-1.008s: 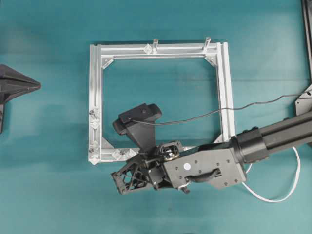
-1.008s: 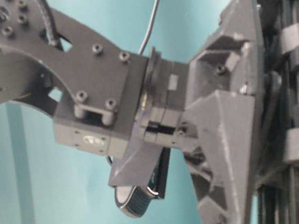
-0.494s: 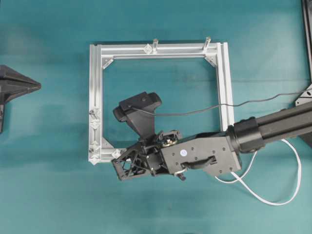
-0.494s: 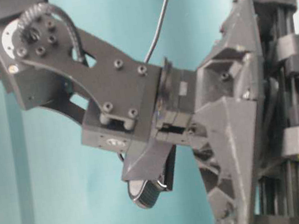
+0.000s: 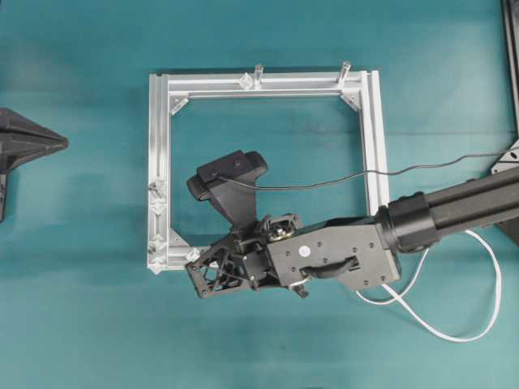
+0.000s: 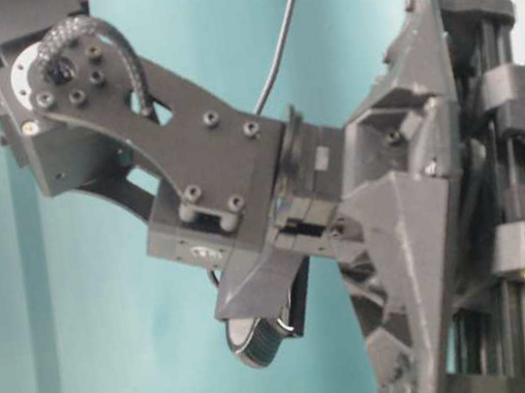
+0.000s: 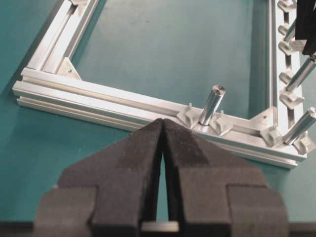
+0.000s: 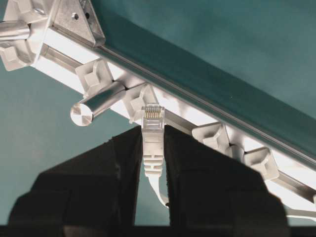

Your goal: Move the cable alternately left and right between 8 closely spaced pins so it hooks onto each one.

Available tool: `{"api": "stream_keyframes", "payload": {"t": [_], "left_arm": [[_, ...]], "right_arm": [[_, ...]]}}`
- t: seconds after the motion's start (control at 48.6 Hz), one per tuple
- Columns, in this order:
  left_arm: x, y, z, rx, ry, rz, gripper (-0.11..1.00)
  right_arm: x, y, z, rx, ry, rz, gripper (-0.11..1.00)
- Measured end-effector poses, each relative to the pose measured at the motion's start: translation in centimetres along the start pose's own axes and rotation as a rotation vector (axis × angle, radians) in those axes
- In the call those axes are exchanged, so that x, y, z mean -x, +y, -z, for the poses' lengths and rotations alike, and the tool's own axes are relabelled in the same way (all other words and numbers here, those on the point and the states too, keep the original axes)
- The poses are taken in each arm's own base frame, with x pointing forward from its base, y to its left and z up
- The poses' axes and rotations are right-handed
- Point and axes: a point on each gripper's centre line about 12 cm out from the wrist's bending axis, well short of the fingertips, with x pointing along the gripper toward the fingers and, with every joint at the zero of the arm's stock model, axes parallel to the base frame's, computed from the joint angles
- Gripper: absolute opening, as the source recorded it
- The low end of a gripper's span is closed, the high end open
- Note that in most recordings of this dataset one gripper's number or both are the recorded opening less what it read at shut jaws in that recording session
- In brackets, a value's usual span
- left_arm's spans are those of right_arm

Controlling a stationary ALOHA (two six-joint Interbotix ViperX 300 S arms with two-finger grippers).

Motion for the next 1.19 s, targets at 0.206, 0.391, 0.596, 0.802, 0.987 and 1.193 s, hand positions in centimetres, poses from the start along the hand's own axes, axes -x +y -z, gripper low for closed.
{"api": "stream_keyframes", "payload": {"t": [0.206, 0.391, 0.596, 0.802, 0.987, 1.193], "left_arm": [[0.0, 0.0, 0.0, 0.002, 0.001, -0.001, 0.03], [0.0, 0.0, 0.0, 0.002, 0.000, 0.000, 0.03], [0.0, 0.0, 0.1, 0.002, 0.003, 0.000, 0.03], [0.0, 0.0, 0.1, 0.002, 0.002, 0.000, 0.03], [0.0, 0.0, 0.1, 0.000, 0.002, 0.000, 0.03], [0.0, 0.0, 0.1, 0.002, 0.002, 0.000, 0.03]], "right_arm": [[0.0, 0.0, 0.0, -0.002, 0.001, 0.000, 0.15], [-0.1, -0.1, -0.3, 0.006, -0.001, 0.003, 0.15], [-0.6, -0.6, -2.7, 0.031, -0.019, 0.019, 0.15], [-1.0, -1.2, -5.4, 0.056, -0.037, 0.042, 0.15], [-1.4, -1.8, -7.8, 0.065, -0.050, 0.058, 0.15], [-1.5, -2.3, -9.2, 0.071, -0.060, 0.068, 0.15]]}}
